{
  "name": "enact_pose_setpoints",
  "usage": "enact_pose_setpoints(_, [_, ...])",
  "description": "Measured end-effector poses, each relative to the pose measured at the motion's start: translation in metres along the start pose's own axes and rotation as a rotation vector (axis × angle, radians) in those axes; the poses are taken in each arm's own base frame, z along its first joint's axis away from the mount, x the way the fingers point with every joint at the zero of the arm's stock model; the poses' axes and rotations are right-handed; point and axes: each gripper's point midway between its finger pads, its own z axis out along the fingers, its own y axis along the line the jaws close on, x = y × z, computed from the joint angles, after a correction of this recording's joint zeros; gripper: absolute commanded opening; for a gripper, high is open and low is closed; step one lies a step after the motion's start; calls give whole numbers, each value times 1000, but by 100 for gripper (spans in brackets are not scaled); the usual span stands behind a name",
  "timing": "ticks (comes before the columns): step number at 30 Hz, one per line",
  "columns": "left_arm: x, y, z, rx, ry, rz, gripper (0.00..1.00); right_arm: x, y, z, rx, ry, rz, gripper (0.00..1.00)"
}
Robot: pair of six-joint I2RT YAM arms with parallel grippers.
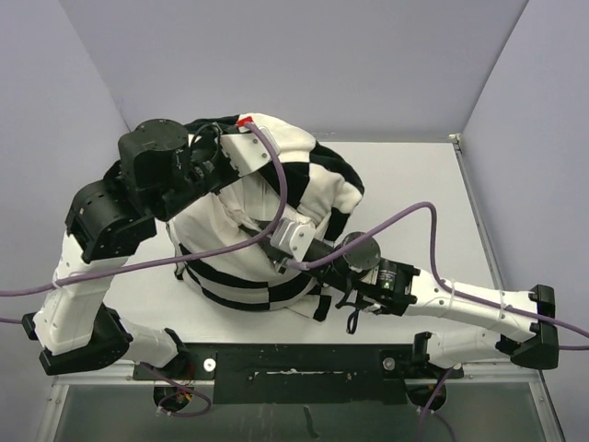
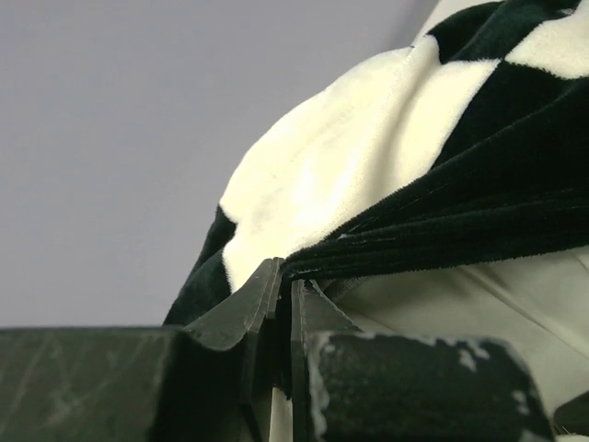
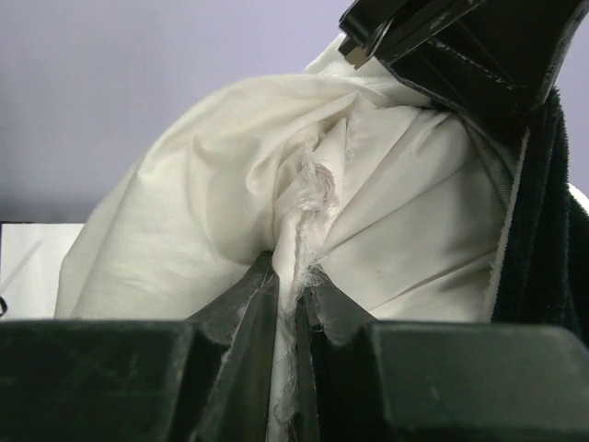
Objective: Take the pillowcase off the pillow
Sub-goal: Remove the pillow from the pillowcase.
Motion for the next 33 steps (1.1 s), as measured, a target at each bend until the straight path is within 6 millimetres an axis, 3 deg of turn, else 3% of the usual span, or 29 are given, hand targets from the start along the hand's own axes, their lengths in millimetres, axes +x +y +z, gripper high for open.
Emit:
enact_pose_setpoints(6, [10,-18,-28,121,39,-90,0,-4,43,-3,-41,11,-5,0])
enact_pose_setpoints(10, [19,-31,-37,178,75,-124,0,-1,65,-3,-55,40,-18,0])
enact_pose_setpoints(18, [33,-61,-37,267,100,-172,0,2,84,-19,-64,88,-40,0])
enact_pose_setpoints(19, [33,-64,-36,280,100,-185,0,-1,82,-25,-65,84,-36,6])
enact_pose_setpoints(21, [31,-73,-34,316,91,-213,0,-3,78,-35,-69,82,-21,41])
enact_pose_setpoints(26, [16,-85,-30,416,46,-279,0,-15,77,-68,-163,63,5,61])
enact_pose_setpoints(33, [11,-91,-29,488,25,-316,0,-40,72,-78,-286,103,-75,69])
